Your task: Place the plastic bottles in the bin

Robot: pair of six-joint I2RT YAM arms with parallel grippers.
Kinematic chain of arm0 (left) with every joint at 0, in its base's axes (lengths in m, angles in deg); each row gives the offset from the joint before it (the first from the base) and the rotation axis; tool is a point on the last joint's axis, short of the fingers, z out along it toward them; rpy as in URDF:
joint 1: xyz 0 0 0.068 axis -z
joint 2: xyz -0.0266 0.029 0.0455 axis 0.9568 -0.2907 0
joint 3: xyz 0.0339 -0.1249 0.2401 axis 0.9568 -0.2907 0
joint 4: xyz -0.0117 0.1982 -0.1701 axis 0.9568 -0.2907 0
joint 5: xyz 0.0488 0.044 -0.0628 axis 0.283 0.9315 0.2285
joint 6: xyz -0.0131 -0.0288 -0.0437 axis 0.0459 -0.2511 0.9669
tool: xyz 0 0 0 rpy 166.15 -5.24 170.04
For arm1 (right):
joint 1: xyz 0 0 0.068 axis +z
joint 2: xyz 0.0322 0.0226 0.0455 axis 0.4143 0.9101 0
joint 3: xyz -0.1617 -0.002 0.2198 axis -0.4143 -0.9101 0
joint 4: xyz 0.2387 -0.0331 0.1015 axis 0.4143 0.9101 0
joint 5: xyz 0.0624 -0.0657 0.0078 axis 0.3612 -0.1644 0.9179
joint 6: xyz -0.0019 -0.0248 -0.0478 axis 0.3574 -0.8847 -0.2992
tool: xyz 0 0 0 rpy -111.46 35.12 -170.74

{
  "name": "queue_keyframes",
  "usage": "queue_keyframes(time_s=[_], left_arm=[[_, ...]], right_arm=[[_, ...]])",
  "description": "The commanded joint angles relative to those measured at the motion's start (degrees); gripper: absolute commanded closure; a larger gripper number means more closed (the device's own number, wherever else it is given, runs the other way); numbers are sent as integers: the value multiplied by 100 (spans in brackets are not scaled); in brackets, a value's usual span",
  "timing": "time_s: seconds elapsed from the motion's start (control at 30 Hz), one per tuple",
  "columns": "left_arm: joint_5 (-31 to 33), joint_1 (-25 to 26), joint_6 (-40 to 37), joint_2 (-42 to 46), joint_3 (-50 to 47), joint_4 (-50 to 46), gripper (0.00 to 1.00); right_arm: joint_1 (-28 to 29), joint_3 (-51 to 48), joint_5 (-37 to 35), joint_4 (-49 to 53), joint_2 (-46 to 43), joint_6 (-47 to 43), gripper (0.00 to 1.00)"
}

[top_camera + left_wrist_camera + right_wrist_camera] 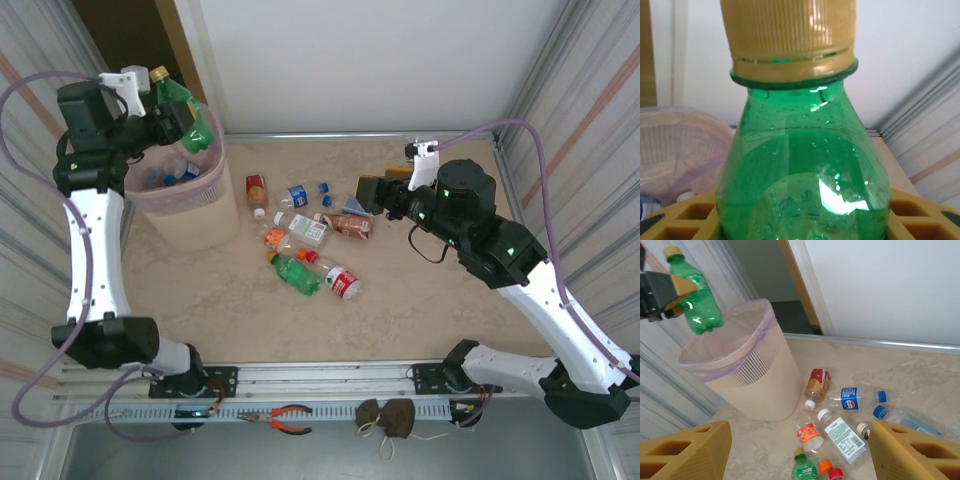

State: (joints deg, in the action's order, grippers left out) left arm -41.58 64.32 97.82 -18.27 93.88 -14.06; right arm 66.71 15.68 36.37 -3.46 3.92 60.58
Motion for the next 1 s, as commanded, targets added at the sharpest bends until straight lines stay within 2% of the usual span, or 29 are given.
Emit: queue_keyframes(time_s=[0.0, 0.17, 0.43, 0.83, 0.97], left_arm=[[108, -75, -72, -345, 248, -441, 51], [33, -156, -297, -831, 450, -958, 51], [134, -200, -751, -1260, 115, -1405, 50], [-208, -183, -1055, -1707, -792, -1589, 50], [-180, -129, -1180, -1776, -1086, -1648, 47]], right_arm=[[-44, 166, -17, -5, -31, -34, 28], [-47, 221, -37, 88, -14, -14, 29], [-41, 150, 36, 106, 9, 77, 29], [-46, 19, 84, 26, 42, 140, 29], [-47, -13, 101, 0, 75, 156, 29]])
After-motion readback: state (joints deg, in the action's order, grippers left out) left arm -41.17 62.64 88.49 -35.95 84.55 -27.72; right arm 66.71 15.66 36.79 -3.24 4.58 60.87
